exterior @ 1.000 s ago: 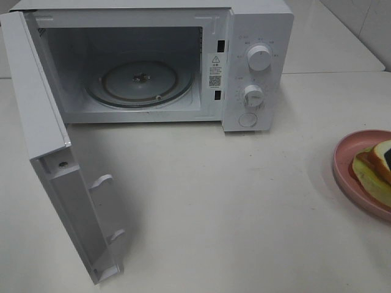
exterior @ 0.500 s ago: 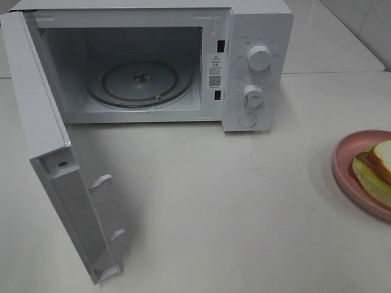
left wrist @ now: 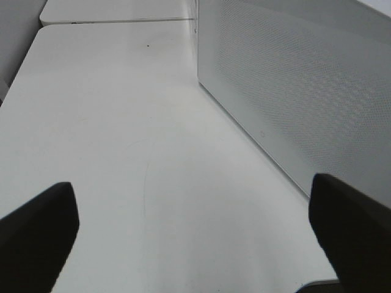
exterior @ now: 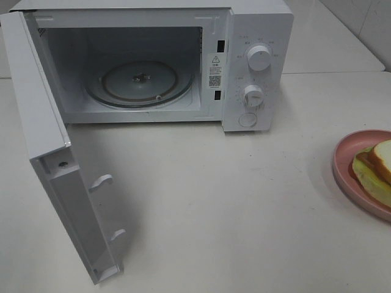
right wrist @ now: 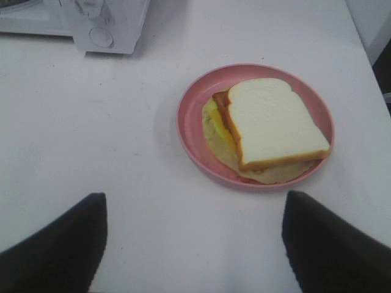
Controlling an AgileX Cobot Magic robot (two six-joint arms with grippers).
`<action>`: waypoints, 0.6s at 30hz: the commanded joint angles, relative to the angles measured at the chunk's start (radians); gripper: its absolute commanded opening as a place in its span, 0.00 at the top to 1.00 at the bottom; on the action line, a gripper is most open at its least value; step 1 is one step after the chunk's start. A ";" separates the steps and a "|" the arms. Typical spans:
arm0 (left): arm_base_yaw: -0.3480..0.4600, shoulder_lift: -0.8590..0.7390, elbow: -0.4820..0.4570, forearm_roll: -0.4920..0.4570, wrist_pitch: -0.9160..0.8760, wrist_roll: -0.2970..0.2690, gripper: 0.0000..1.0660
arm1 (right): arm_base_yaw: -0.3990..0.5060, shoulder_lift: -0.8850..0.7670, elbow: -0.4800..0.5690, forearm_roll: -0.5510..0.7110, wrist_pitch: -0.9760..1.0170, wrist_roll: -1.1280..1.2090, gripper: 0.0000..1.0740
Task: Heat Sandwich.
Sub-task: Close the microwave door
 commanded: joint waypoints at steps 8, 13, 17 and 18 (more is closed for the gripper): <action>0.004 -0.019 0.004 0.003 -0.006 -0.004 0.09 | -0.075 -0.108 0.004 0.000 0.002 -0.007 0.29; 0.004 -0.019 0.004 0.003 -0.006 -0.003 0.09 | -0.075 -0.108 0.004 0.000 0.002 -0.007 0.29; 0.004 -0.019 0.004 0.003 -0.006 -0.003 0.09 | -0.075 -0.108 0.004 0.000 0.002 -0.007 0.29; 0.004 -0.019 0.004 0.003 -0.006 -0.003 0.09 | -0.075 -0.108 0.004 0.000 0.002 -0.006 0.29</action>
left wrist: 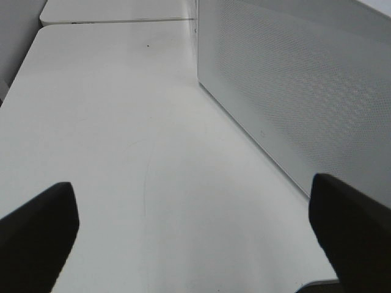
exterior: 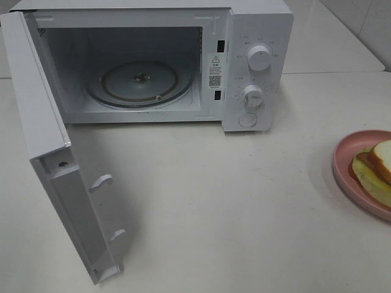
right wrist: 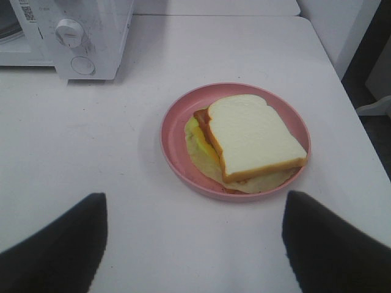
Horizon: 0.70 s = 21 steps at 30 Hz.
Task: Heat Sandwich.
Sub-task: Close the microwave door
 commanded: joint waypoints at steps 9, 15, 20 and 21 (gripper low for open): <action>0.004 -0.019 0.004 0.003 -0.006 -0.003 0.09 | -0.007 -0.027 0.004 0.000 -0.001 -0.005 0.29; 0.004 -0.019 0.004 0.003 -0.006 -0.003 0.09 | -0.007 -0.027 0.004 0.000 -0.001 -0.005 0.29; 0.004 -0.019 0.004 0.003 -0.006 -0.003 0.09 | -0.007 -0.027 0.004 0.000 -0.001 -0.005 0.29; 0.004 -0.019 0.004 0.003 -0.006 -0.003 0.09 | -0.007 -0.027 0.004 0.000 -0.001 -0.005 0.29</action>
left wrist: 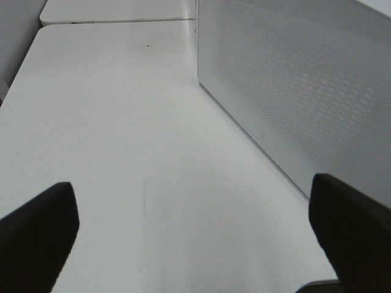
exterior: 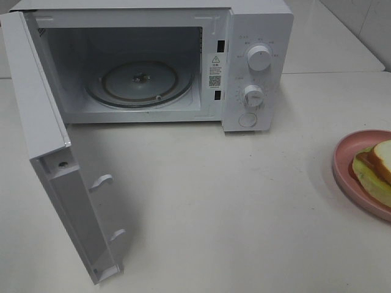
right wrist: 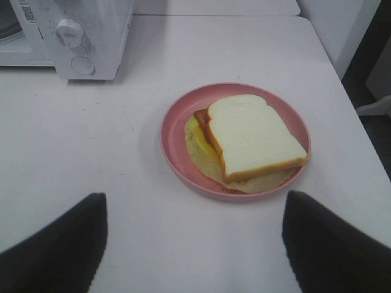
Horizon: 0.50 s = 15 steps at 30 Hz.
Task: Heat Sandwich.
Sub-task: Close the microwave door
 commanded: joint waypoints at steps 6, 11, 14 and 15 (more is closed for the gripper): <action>0.004 -0.019 0.004 0.003 -0.006 -0.003 0.09 | -0.007 -0.027 0.004 0.000 -0.001 -0.006 0.29; 0.004 -0.019 0.004 -0.006 -0.006 -0.003 0.09 | -0.007 -0.027 0.004 0.000 -0.001 -0.006 0.29; 0.004 -0.019 0.004 -0.009 -0.006 -0.003 0.09 | -0.007 -0.027 0.004 0.000 -0.001 -0.006 0.29; 0.004 -0.019 0.004 -0.009 -0.006 -0.004 0.09 | -0.007 -0.027 0.004 0.000 -0.001 -0.006 0.29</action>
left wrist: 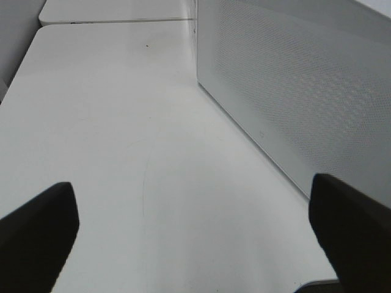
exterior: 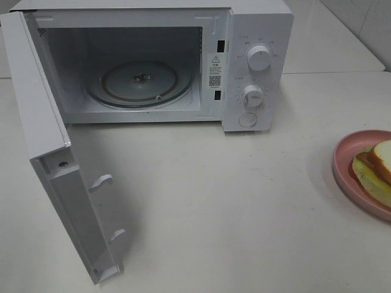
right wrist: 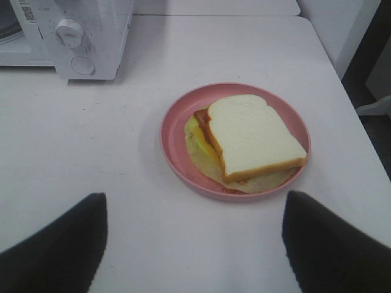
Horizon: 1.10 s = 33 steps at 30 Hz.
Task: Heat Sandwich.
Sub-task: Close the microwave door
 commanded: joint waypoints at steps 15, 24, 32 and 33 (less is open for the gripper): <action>0.004 0.073 -0.035 -0.002 -0.085 -0.005 0.16 | -0.007 -0.027 0.004 0.000 -0.001 -0.002 0.29; 0.004 0.206 -0.020 -0.004 -0.211 -0.006 0.50 | -0.007 -0.027 0.004 0.000 -0.001 -0.002 0.29; 0.004 0.392 0.055 -0.001 -0.409 -0.005 1.00 | -0.007 -0.027 0.004 0.000 -0.001 -0.003 0.29; 0.004 0.392 0.055 -0.001 -0.409 -0.005 1.00 | -0.007 -0.027 0.004 0.000 -0.001 -0.003 0.29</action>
